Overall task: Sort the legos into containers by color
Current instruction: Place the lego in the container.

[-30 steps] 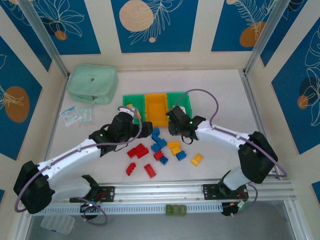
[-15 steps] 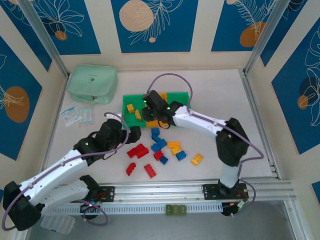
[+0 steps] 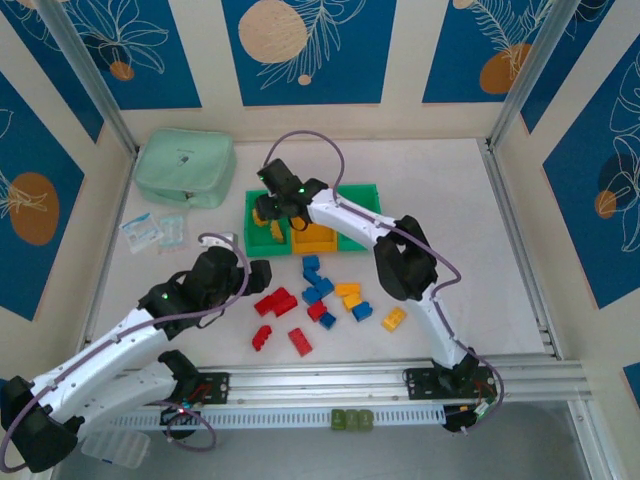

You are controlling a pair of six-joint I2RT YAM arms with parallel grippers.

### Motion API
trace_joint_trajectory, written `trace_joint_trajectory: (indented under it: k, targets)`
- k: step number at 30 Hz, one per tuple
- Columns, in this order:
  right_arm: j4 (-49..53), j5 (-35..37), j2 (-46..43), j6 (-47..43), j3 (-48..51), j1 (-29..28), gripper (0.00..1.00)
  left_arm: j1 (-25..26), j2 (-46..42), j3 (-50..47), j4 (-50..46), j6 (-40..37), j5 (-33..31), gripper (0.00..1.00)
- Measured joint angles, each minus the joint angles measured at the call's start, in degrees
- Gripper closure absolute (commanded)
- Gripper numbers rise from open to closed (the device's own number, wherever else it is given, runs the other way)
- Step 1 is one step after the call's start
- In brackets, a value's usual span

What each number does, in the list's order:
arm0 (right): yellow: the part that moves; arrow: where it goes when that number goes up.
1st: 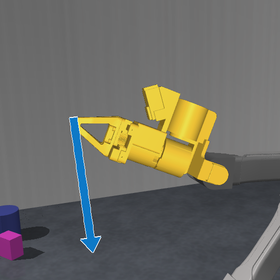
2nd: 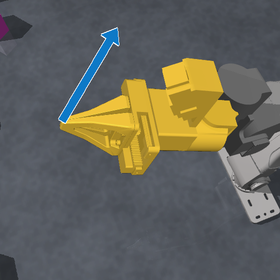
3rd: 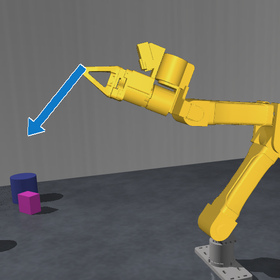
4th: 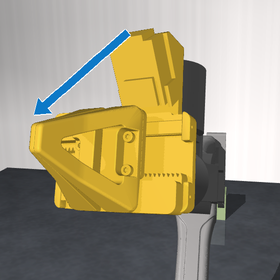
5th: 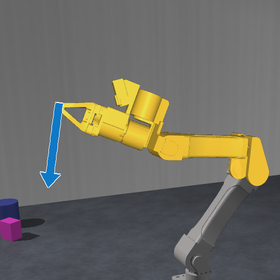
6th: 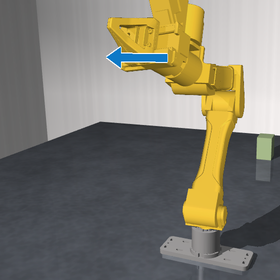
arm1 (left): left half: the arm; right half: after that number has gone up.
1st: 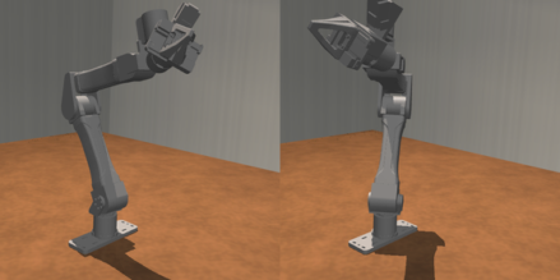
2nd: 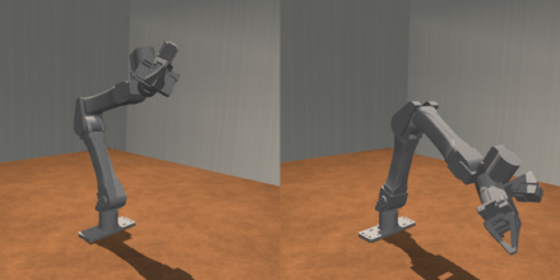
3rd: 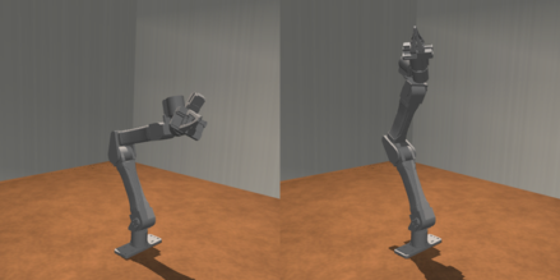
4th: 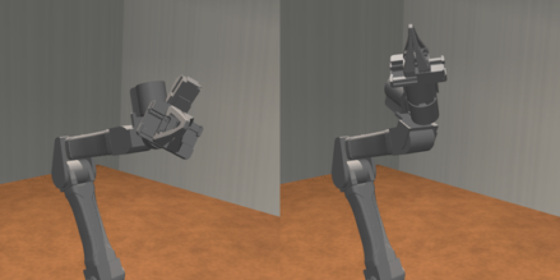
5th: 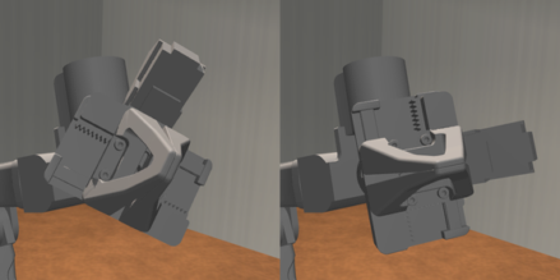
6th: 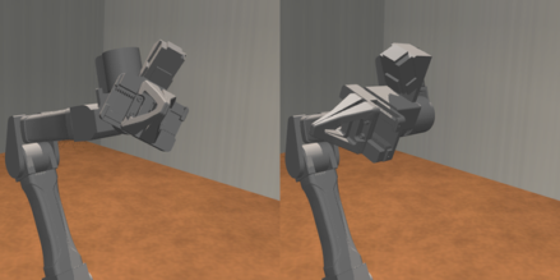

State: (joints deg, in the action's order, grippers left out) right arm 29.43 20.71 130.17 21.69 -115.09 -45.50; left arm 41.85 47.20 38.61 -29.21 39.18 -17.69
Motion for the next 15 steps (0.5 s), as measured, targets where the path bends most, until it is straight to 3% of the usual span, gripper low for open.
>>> trace_joint_trajectory:
  k: [5,15]
  targets:
    - [-0.11,-0.33,-4.22,-0.66,4.50,0.39,0.35,-0.09,0.17,0.00,0.02,-0.02,0.02,0.01]
    - [-1.66,-3.41,-28.87,0.72,29.51,0.50,0.27,-0.11,5.46,0.20,3.45,-0.04,4.00,0.01]
